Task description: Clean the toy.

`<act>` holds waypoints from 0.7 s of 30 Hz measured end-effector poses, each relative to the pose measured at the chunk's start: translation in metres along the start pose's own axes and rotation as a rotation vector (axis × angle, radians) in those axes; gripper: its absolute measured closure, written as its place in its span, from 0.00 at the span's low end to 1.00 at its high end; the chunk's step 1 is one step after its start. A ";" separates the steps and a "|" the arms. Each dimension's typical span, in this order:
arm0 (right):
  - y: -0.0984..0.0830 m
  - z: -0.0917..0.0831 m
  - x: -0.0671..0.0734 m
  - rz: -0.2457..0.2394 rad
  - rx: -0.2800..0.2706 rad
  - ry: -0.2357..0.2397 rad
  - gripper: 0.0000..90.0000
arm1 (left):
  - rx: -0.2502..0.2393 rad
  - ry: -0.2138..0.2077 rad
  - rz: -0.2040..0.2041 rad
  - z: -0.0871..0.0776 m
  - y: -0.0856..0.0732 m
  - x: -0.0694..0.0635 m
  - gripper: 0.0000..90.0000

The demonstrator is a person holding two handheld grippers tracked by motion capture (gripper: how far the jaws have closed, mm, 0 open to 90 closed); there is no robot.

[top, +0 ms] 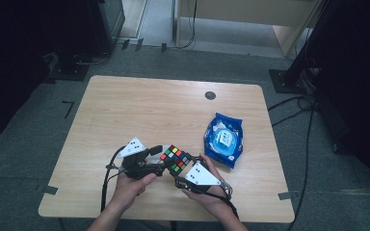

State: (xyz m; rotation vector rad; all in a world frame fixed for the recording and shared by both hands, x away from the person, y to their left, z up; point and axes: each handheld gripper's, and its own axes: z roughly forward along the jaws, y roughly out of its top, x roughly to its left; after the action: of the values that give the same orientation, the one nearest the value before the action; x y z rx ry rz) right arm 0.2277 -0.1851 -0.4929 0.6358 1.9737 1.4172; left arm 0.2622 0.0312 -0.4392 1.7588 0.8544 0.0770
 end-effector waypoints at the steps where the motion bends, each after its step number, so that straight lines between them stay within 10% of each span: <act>1: 0.000 0.000 0.000 0.005 -0.003 0.000 0.38 | 0.011 0.000 0.007 0.001 0.000 -0.001 0.30; 7: 0.002 0.000 0.002 -0.013 -0.013 -0.009 0.38 | 0.085 0.005 0.011 0.012 -0.004 -0.005 0.32; 21: 0.002 0.002 0.007 -0.080 -0.025 -0.034 0.38 | 0.091 -0.020 -0.010 0.009 -0.004 -0.001 0.38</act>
State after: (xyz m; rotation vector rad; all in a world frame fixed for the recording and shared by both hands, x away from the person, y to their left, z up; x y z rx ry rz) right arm 0.2237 -0.1784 -0.4930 0.5599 1.9306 1.3726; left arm 0.2639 0.0237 -0.4459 1.8368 0.8635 0.0137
